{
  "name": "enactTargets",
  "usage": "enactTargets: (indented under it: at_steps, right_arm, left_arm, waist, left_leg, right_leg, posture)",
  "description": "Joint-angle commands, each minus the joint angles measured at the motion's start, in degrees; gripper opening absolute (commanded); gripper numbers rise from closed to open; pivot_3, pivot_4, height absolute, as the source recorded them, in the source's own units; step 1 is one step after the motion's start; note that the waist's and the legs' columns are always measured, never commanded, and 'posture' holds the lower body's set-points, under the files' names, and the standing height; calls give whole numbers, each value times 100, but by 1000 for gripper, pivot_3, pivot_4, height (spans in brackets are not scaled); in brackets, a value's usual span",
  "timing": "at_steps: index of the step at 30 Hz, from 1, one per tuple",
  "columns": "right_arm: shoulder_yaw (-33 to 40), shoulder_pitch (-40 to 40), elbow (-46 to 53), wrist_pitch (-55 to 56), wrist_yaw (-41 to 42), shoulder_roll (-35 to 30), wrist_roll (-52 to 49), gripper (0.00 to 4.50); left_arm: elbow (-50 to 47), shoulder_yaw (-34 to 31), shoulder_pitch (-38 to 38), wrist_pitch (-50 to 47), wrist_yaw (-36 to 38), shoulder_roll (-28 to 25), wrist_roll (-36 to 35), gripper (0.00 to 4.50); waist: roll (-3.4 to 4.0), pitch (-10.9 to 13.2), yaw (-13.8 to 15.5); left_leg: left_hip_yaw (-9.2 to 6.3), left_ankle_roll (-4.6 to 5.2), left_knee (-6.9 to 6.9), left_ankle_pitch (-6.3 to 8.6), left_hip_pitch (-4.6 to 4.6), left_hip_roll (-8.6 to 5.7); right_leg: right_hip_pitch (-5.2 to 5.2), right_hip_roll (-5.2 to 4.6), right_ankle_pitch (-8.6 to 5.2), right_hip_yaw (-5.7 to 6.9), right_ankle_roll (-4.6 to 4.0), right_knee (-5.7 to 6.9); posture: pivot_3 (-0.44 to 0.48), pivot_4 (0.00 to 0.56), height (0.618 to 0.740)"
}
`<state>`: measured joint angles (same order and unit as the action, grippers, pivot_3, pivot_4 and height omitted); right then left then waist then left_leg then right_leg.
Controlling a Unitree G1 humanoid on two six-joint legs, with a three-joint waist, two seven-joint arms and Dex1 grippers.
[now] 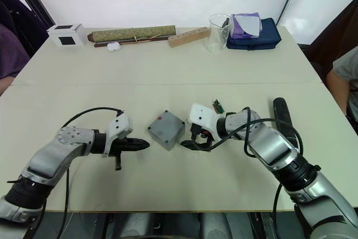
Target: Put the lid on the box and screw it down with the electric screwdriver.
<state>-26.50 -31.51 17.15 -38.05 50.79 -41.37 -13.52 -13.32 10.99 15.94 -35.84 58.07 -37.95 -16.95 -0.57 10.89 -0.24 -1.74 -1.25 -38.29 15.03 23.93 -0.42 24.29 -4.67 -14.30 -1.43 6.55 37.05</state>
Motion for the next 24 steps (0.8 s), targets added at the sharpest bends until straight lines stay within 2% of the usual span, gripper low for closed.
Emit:
enactTargets:
  at_steps: [1, 9, 24]
  right_arm:
    - [-115, -35, 205, 109, 275, 118, 55, 4479]
    - [-20, 166, 531, -140, 381, 139, 101, 4479]
    - [282, 255, 790, -515, 119, 96, 229, 4479]
  left_arm:
    - [-26, 43, 279, 5, -315, 247, 47, 0]
    - [198, -37, 520, 251, -450, 410, 98, 0]
    - [382, -136, 717, 191, -230, 265, 21, 0]
  waist:
    - [0, 0, -19]
    - [-1, -1, -55]
    - [0, 0, -53]
  left_leg:
    - [-1, 0, 0, 0, 0, -1]
    - [-3, 0, 4, 0, -8, 2]
    - [-2, 0, 4, 0, -8, 2]
  right_leg:
    - [0, 1, 0, 0, 0, 0]
    - [1, 6, 0, 1, -1, 5]
    - [0, 6, 0, 1, -1, 5]
  posture:
    - [0, 150, 740]
    - [0, 150, 740]
    - [0, 150, 740]
